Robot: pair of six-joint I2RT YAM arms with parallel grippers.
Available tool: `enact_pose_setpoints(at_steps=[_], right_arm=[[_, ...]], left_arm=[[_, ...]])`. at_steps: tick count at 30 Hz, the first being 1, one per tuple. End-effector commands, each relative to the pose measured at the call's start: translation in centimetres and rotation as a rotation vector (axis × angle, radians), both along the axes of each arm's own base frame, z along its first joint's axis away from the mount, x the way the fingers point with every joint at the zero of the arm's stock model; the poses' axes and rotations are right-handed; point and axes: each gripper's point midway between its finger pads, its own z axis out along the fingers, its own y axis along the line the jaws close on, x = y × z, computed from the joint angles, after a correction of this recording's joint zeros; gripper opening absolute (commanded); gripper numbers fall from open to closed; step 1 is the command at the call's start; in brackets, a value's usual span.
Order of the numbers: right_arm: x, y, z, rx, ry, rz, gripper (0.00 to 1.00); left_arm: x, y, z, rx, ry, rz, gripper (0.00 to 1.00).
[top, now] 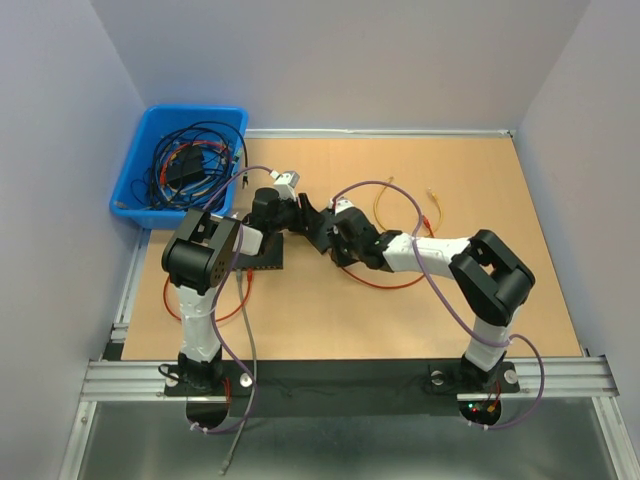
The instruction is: Insert the plug into the switch port
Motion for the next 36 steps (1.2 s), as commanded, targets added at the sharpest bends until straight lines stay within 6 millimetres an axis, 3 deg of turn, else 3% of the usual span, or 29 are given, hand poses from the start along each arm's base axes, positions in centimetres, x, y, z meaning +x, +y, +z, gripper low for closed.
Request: enact_pose_setpoints(at_steps=[1,9,15,23,36], right_arm=[[-0.1,0.9,1.0,0.043,-0.029,0.004,0.0],[0.4,1.0,1.2,0.033,-0.047,-0.008,0.0],[1.8,0.7,1.7,-0.021,-0.095,-0.028,0.01],[2.4,2.6,2.7,0.011,-0.097,0.02,0.01],[3.2,2.8,1.1,-0.067,-0.124,0.059,0.0]], left_arm=[[-0.8,-0.2,-0.5,0.001,0.002,-0.03,0.56],[-0.9,-0.3,-0.5,-0.001,0.002,-0.033,0.56],[-0.9,-0.3,-0.5,-0.002,0.003,-0.036,0.56],[-0.9,-0.1,-0.5,-0.002,0.003,-0.033,0.56],[-1.0,-0.3,-0.4,-0.008,0.001,-0.047,0.56]])
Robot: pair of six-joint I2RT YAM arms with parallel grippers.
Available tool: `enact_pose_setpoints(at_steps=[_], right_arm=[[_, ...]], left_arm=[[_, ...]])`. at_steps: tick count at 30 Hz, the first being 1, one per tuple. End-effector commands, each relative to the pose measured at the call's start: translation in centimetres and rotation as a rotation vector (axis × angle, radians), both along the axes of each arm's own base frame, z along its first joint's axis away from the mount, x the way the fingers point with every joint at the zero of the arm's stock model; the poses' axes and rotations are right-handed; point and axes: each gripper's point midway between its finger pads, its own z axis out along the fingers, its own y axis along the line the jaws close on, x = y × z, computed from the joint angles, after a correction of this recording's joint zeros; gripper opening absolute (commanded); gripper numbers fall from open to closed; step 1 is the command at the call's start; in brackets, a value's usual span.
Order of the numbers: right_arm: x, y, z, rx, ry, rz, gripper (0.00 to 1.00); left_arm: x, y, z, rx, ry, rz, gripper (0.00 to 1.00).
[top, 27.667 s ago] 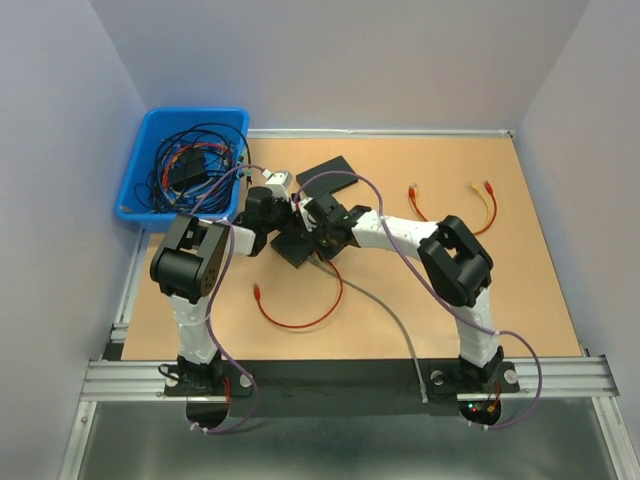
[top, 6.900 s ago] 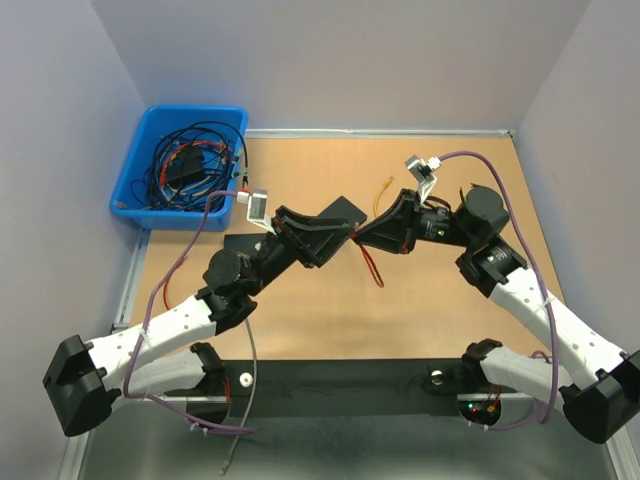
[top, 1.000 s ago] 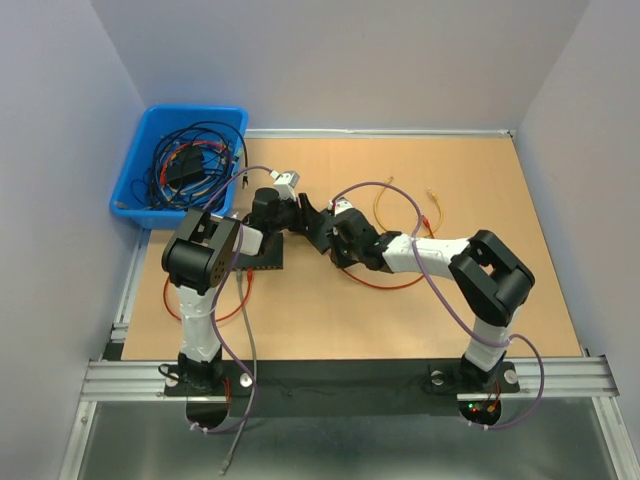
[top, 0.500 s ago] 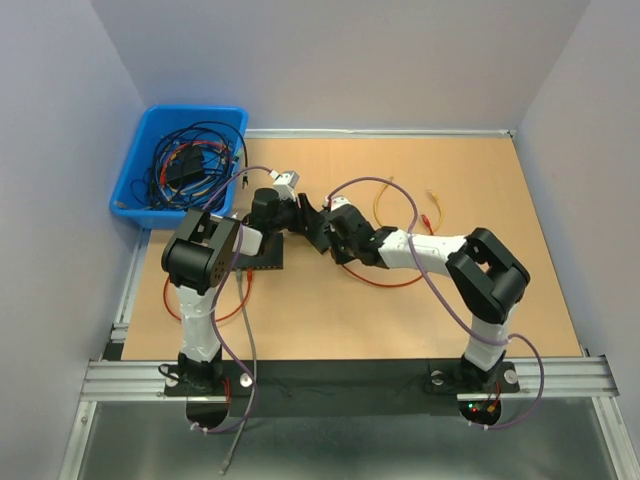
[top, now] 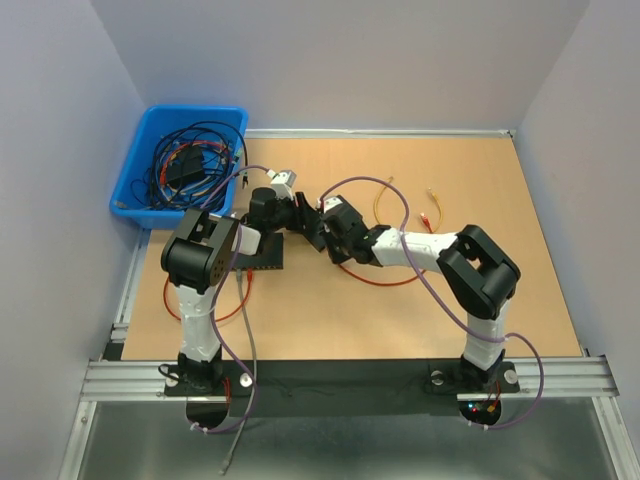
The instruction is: Insert the plug into the switch port
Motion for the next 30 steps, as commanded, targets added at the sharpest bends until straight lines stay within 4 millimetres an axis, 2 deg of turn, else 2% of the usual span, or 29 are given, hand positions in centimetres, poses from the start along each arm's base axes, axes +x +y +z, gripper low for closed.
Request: enact_pose_setpoints(at_steps=[1,8,12,16,24,30], right_arm=[[2.2,1.8,1.7,0.025,-0.1,0.019,0.0],[3.0,1.6,1.9,-0.02,-0.145,0.04,0.0],[3.4,2.1,2.8,-0.028,-0.175,0.084,0.0],[4.0,2.7,4.4,-0.018,-0.218,0.115,0.01],[5.4,3.8,6.9,0.021,-0.266,0.09,0.0],[7.0,4.6,7.4,0.037,-0.285,0.034,0.0]], left_arm=[[-1.6,-1.0,-0.5,-0.011,0.023,-0.066,0.56],[-1.8,-1.5,-0.6,-0.019,0.029,-0.101,0.56],[-2.0,-1.7,-0.8,-0.016,0.038,-0.114,0.56],[-2.0,-2.0,-0.9,0.0,0.043,-0.119,0.55],[-2.5,-2.2,-1.1,0.032,0.046,-0.11,0.54],[-3.1,-1.9,-1.0,0.024,0.052,-0.099,0.54]])
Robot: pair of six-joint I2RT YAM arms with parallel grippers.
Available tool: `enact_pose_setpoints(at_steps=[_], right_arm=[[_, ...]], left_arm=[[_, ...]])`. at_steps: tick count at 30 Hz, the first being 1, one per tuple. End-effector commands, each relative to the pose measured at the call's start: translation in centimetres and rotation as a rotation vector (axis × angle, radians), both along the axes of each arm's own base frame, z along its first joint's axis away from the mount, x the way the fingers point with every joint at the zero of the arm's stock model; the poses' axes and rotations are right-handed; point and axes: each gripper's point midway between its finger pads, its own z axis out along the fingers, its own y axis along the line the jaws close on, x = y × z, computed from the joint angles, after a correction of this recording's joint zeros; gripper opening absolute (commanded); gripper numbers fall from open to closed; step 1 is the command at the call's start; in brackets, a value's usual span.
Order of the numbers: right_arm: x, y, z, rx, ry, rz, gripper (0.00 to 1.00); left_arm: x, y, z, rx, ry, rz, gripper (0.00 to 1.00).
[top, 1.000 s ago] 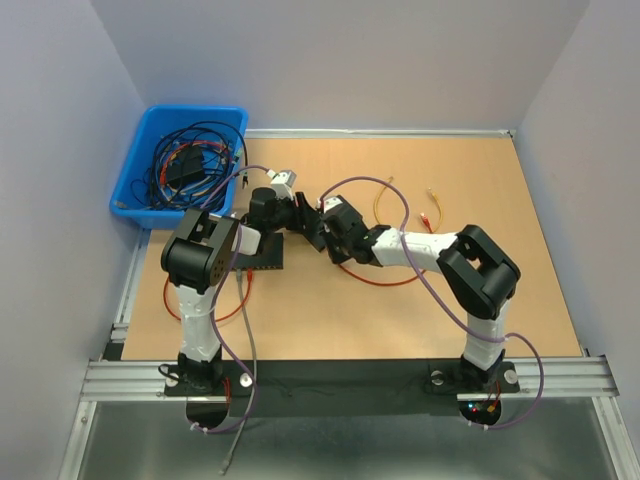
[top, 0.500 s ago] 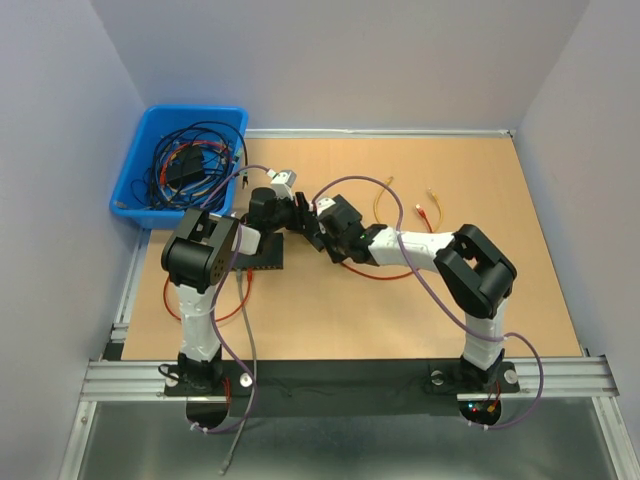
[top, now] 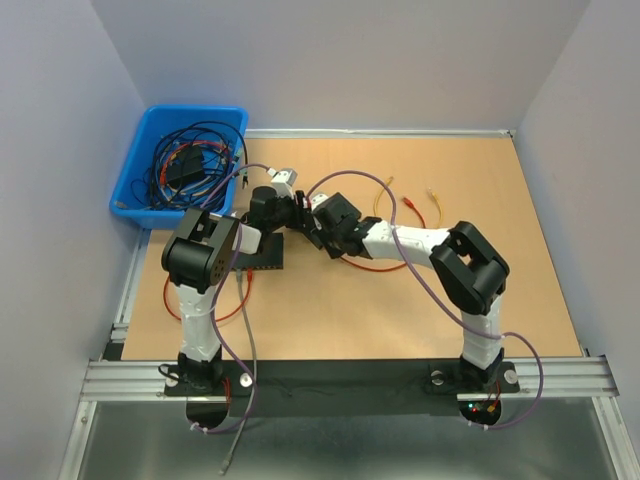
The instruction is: Insert the plug into the switch port
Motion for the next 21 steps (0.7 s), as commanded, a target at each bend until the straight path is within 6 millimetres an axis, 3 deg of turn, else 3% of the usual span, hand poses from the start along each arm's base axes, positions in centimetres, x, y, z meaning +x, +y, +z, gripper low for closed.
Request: enact_pose_setpoints(at_steps=[1,7,12,16,21], right_arm=[[5.4,4.6,6.7,0.207,-0.221,-0.057,0.0],[6.1,5.2,5.7,0.226,-0.205,-0.103,0.0],[6.9,6.2,6.9,0.248,-0.228,-0.091,0.0],[7.9,8.2,10.9,0.341,-0.304,-0.027,0.0],[8.5,9.7,13.7,0.42,-0.355,0.02,0.0]], left_arm=[[-3.9,-2.1,-1.0,-0.004,0.083,-0.096,0.53],[-4.9,-2.2,-1.0,-0.023,0.098,-0.083,0.53],[-5.6,-2.7,-1.8,-0.012,0.125,-0.092,0.52],[-5.9,-3.5,-1.7,-0.001,0.117,-0.116,0.51],[-6.1,-3.7,-1.8,-0.003,0.123,-0.123,0.51]])
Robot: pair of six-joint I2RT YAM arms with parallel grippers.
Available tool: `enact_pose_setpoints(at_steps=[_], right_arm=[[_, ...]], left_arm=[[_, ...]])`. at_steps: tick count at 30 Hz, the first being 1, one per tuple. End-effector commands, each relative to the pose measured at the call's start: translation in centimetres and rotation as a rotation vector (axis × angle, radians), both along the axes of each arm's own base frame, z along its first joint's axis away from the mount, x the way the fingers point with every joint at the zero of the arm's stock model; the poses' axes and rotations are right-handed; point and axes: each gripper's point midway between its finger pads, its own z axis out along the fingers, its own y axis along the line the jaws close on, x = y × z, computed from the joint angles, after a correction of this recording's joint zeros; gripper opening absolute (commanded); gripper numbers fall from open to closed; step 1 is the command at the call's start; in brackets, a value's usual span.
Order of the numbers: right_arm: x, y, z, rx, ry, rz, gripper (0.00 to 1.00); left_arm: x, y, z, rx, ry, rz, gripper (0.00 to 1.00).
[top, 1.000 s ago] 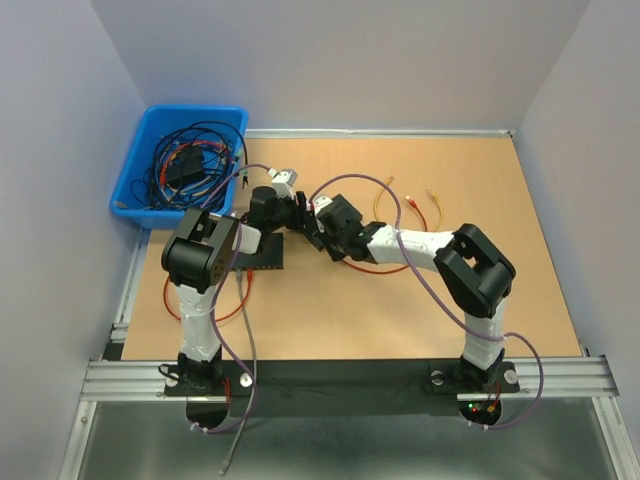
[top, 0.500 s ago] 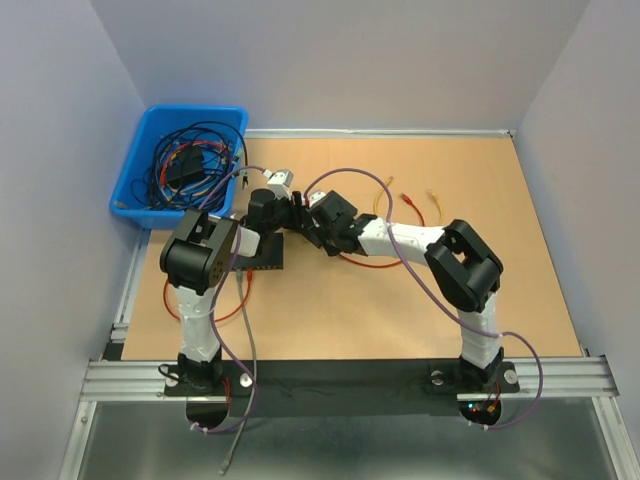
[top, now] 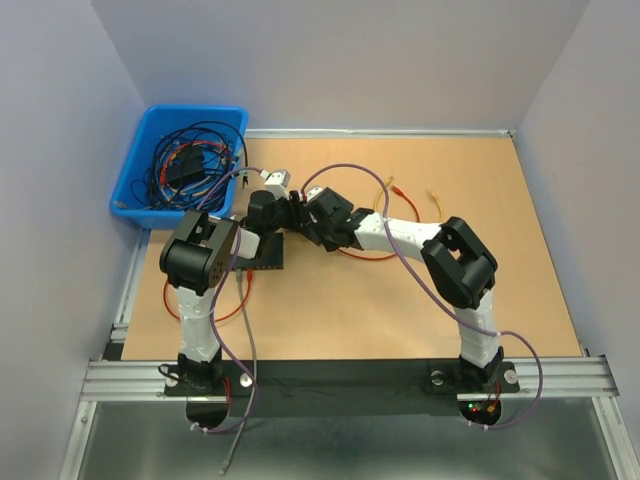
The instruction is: Insert the plug into the switch port
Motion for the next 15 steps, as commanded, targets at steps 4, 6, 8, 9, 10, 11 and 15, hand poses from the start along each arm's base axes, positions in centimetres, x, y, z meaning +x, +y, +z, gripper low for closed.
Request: enact_pose_setpoints(at_steps=[4,6,8,9,10,11,15], right_arm=[[6.9,8.9,14.4,0.532,-0.393,0.019,0.01],[7.3,8.8,16.6,0.624,-0.432,-0.021,0.0],[7.4,8.7,17.3,0.683,-0.429,-0.043,0.0],[7.5,8.8,17.6,0.721,-0.422,-0.06,0.0],[7.4,9.0,17.6,0.737,-0.417,-0.062,0.0],[7.2,9.1,17.0,0.753,-0.394,-0.062,0.0],[6.1,8.9,14.3,0.78,-0.344,-0.072,0.0]], left_arm=[[-7.1,-5.4,-1.8,-0.036,0.168,-0.241,0.51],[-7.3,-5.4,-1.8,-0.04,0.171,-0.234,0.51],[-7.3,-5.3,-1.6,-0.043,0.167,-0.228,0.51],[-7.4,-5.3,-1.7,-0.046,0.173,-0.223,0.51],[-7.4,-5.3,-1.7,-0.048,0.173,-0.223,0.51],[-7.5,-5.3,-1.8,-0.051,0.179,-0.223,0.51],[-7.6,-5.4,-1.7,-0.056,0.173,-0.229,0.51]])
